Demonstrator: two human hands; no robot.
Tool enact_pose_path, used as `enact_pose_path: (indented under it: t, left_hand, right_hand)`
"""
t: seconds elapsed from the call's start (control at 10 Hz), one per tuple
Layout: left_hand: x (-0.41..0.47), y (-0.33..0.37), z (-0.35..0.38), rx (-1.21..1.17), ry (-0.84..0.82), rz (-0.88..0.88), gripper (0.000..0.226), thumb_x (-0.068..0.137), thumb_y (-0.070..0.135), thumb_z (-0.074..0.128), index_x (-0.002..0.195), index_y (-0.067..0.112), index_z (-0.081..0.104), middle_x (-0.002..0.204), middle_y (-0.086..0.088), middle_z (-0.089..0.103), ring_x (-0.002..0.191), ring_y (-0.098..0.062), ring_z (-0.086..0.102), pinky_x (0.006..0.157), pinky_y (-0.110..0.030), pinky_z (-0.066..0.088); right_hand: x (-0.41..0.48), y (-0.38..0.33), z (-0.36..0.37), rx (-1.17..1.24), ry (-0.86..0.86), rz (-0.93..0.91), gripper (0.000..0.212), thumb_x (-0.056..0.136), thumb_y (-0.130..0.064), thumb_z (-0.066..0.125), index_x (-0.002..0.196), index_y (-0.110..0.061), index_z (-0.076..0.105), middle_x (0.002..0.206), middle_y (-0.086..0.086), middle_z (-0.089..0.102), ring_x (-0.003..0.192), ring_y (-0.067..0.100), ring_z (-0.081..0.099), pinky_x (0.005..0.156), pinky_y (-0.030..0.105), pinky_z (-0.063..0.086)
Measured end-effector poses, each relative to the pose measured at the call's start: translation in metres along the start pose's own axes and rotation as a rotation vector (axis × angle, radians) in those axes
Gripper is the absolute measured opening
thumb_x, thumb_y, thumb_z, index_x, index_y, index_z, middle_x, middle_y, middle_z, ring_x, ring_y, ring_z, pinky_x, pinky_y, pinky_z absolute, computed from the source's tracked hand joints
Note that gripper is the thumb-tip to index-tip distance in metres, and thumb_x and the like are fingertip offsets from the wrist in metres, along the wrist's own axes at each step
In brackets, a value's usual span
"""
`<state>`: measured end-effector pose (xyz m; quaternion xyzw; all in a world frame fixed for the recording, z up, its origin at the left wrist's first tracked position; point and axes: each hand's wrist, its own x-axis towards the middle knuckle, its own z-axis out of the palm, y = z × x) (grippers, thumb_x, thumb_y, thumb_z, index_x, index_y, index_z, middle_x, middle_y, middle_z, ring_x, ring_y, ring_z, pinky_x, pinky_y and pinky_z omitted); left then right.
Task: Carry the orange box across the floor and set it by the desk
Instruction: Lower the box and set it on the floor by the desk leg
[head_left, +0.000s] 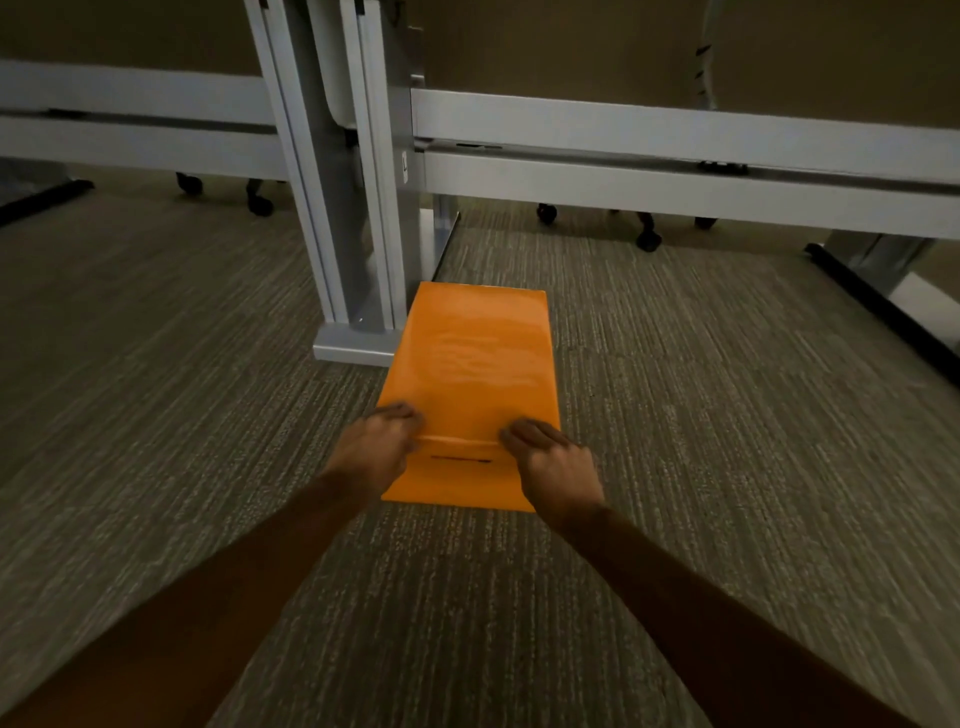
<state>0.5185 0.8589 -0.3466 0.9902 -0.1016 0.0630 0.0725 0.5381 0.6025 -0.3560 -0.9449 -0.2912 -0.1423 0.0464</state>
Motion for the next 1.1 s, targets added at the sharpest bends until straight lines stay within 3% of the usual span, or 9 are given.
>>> enact_pose_path:
  t: [0.1, 0.2, 0.3, 0.7, 0.8, 0.9, 1.1]
  left_hand:
    - [0.013, -0.006, 0.003, 0.001, 0.017, -0.02, 0.039, 0.083, 0.014, 0.062, 0.122, 0.018, 0.061, 0.131, -0.007, 0.061, 0.12, -0.028, 0.058, 0.089, -0.044, 0.053]
    - [0.026, -0.013, 0.007, 0.015, 0.017, -0.053, 0.04, 0.084, 0.016, 0.059, 0.124, 0.021, 0.059, 0.135, -0.006, 0.058, 0.122, -0.028, 0.057, 0.088, -0.047, 0.054]
    - [0.041, -0.017, 0.009, 0.029, -0.011, -0.081, 0.044, 0.088, 0.018, 0.055, 0.131, 0.023, 0.053, 0.141, -0.003, 0.053, 0.129, -0.025, 0.052, 0.09, -0.048, 0.052]
    - [0.076, -0.018, 0.012, -0.006, -0.052, -0.159, 0.046, 0.097, 0.029, 0.046, 0.14, 0.015, 0.044, 0.152, -0.01, 0.041, 0.14, -0.029, 0.038, 0.107, -0.047, 0.038]
    - [0.078, -0.016, 0.004, 0.027, -0.139, -0.156, 0.052, 0.095, 0.034, 0.046, 0.143, 0.014, 0.04, 0.153, -0.011, 0.038, 0.138, -0.032, 0.037, 0.108, -0.049, 0.039]
    - [0.075, -0.008, -0.01, 0.058, -0.209, -0.161, 0.068, 0.092, 0.045, 0.049, 0.15, 0.016, 0.028, 0.16, -0.011, 0.026, 0.145, -0.033, 0.025, 0.115, -0.051, 0.027]
    - [0.069, 0.013, -0.053, 0.074, -0.047, -0.103, 0.077, 0.093, 0.056, 0.039, 0.155, 0.019, 0.011, 0.164, -0.009, 0.009, 0.151, -0.027, 0.01, 0.119, -0.049, 0.014]
  right_hand:
    - [0.015, 0.005, 0.007, 0.051, -0.036, 0.037, 0.043, 0.088, -0.007, 0.052, 0.128, -0.018, 0.062, 0.135, 0.005, 0.061, 0.127, 0.027, 0.056, 0.082, 0.045, 0.057]
    - [0.031, 0.012, 0.017, 0.097, -0.075, 0.036, 0.048, 0.094, -0.004, 0.042, 0.139, -0.016, 0.052, 0.148, 0.006, 0.049, 0.14, 0.026, 0.041, 0.109, 0.044, 0.041]
    - [0.048, 0.017, 0.025, 0.094, -0.094, 0.033, 0.052, 0.095, -0.003, 0.036, 0.145, -0.014, 0.043, 0.155, 0.007, 0.039, 0.145, 0.024, 0.031, 0.12, 0.038, 0.022]
    - [0.083, 0.034, 0.028, 0.121, -0.201, 0.068, 0.055, 0.096, -0.013, 0.045, 0.15, -0.015, 0.033, 0.16, 0.007, 0.029, 0.149, 0.022, 0.022, 0.12, 0.038, 0.016]
    - [0.087, 0.034, 0.015, 0.191, -0.283, 0.088, 0.057, 0.095, -0.021, 0.051, 0.15, -0.015, 0.034, 0.16, 0.008, 0.028, 0.149, 0.022, 0.022, 0.121, 0.038, 0.018]
    - [0.091, 0.038, -0.011, 0.224, -0.374, 0.098, 0.059, 0.096, -0.028, 0.053, 0.15, -0.015, 0.034, 0.159, 0.007, 0.029, 0.149, 0.023, 0.019, 0.12, 0.038, 0.018]
    - [0.093, 0.053, -0.076, 0.137, -0.303, 0.054, 0.06, 0.098, -0.031, 0.047, 0.152, -0.017, 0.028, 0.161, 0.005, 0.026, 0.15, 0.021, 0.018, 0.118, 0.035, 0.019]
